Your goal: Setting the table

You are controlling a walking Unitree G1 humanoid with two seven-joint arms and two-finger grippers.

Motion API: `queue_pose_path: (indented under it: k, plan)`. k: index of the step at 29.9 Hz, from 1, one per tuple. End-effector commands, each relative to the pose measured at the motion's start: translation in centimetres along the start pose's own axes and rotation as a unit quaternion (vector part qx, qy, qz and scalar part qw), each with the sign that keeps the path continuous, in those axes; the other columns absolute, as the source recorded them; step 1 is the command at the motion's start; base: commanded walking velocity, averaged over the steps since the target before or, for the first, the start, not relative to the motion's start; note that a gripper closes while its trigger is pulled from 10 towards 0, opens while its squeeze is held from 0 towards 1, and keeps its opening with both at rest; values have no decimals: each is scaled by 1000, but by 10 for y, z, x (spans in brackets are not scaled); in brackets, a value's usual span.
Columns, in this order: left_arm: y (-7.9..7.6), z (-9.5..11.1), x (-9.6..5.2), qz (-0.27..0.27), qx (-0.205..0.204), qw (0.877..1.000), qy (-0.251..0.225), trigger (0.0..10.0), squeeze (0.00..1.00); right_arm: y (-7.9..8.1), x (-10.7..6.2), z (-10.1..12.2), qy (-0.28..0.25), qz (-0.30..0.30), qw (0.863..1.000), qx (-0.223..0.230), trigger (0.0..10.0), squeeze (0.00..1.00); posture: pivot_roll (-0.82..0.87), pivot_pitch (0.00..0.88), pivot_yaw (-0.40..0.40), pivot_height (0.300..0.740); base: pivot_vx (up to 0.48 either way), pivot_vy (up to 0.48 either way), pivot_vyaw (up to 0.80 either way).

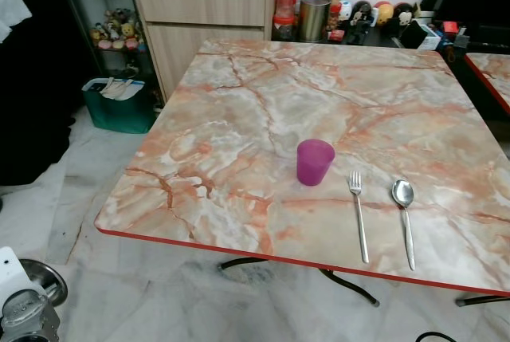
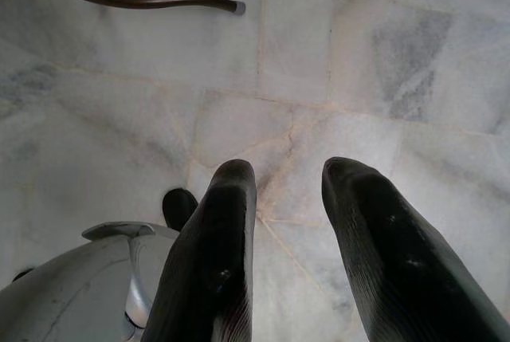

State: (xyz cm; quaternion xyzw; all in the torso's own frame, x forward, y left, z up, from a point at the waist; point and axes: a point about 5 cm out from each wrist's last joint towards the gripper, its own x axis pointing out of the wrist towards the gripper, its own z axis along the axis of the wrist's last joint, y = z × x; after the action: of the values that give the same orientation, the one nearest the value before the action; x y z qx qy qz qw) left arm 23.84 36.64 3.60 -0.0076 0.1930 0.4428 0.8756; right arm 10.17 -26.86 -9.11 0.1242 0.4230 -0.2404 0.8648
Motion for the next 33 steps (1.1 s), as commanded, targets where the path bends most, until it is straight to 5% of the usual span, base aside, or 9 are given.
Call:
queue_pose_path:
  k: [1, 11, 17, 21, 33]
  plan:
    - [1, -23, -5, -11, 23, 999, 47, 10000, 0, -4, -2, -4, 7, -7, 1000, 4, 10000, 0, 77, 106, 0, 740, 0, 0, 0]
    - [-40, -66, -33, -195, 42, 970, 138, 10000, 0, -5, -2, -4, 5, -8, 1000, 5, 10000, 0, 75, 106, -2, 740, 0, 0, 0]
    - [-50, -75, -42, -227, 79, 961, 134, 10000, 0, -5, -2, -3, 1, -7, 1000, 11, 10000, 0, 64, 109, -2, 740, 0, 0, 0]
    - [-61, -75, -46, -247, 63, 958, 135, 10000, 0, -6, -2, -3, -1, -8, 1000, 13, 10000, 0, 64, 111, -4, 740, 0, 0, 0]
    - [-60, -86, -53, -249, 70, 955, 145, 10000, 0, -5, -2, -3, -4, -9, 1000, 19, 10000, 0, 58, 110, 1, 740, 0, -20, 0]
